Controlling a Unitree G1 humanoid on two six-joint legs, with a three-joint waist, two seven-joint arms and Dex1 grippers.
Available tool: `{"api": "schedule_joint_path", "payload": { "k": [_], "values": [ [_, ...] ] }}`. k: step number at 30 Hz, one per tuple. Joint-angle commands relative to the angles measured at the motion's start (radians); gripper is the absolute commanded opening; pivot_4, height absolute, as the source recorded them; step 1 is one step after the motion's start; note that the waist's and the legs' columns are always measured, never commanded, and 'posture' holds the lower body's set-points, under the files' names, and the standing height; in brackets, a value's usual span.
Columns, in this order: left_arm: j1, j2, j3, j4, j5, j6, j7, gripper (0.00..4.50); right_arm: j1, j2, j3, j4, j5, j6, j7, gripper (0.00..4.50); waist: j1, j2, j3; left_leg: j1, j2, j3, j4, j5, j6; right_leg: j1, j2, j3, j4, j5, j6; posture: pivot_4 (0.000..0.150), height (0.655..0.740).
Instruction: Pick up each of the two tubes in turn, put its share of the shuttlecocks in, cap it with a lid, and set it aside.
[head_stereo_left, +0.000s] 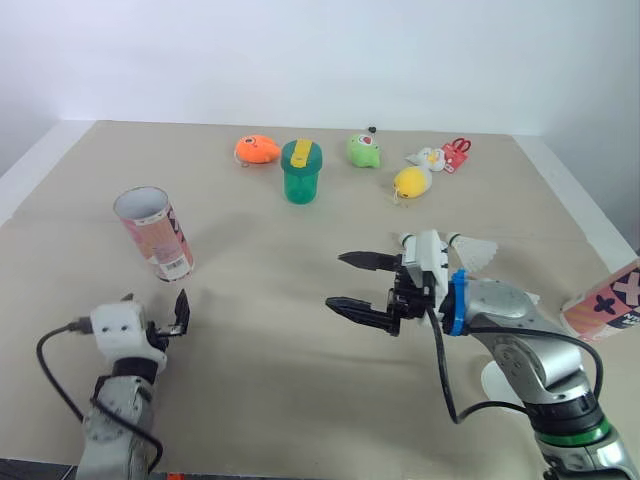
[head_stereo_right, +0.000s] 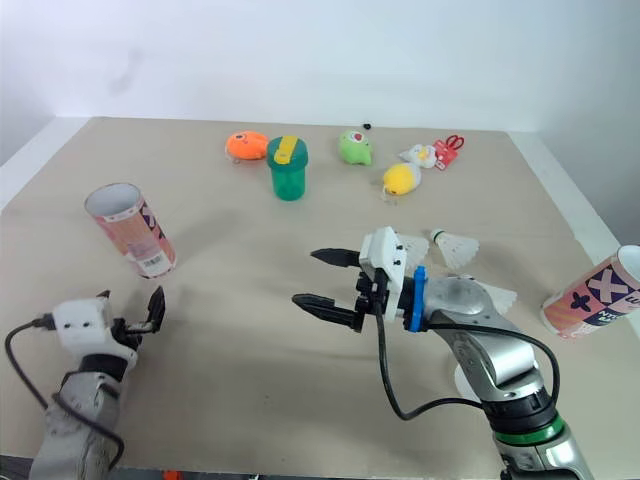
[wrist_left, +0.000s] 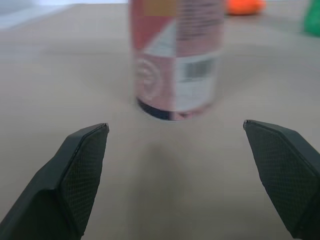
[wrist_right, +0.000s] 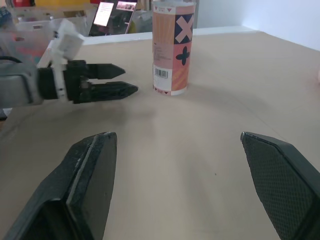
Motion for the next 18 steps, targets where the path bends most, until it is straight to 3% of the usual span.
{"api": "schedule_joint_path", "payload": {
  "k": [1, 10, 18],
  "values": [
    [-0.109, 0.065, 0.038, 0.099, -0.003, 0.041, 0.0, 4.5, -0.027, 0.02, -0.001, -0.006, -0.012, -0.007, 0.0, 4.22, 0.0, 0.0, 0.0, 0.0, 0.0, -0.001, 0.0, 0.001, 0.0, 0.0, 0.001, 0.0, 0.0, 0.0, -0.001, 0.15, 0.74],
    [-0.354, 0.198, 0.014, 0.458, -0.032, 0.012, -0.139, 4.5, -0.04, 0.081, 0.002, 0.013, -0.048, -0.008, -0.039, 4.22, -0.004, 0.001, -0.001, 0.0, 0.001, 0.0, -0.001, 0.002, -0.002, 0.0, 0.001, 0.0, 0.001, 0.007, 0.001, 0.15, 0.74],
    [-0.52, 0.236, 0.018, 0.699, -0.038, -0.081, -0.205, 4.5, -0.018, 0.106, -0.01, 0.003, -0.062, -0.007, -0.065, 4.22, -0.004, 0.002, -0.001, 0.0, 0.0, 0.0, -0.001, 0.005, -0.005, 0.0, 0.001, 0.0, 0.002, 0.008, 0.002, 0.15, 0.74]
  ]
}}
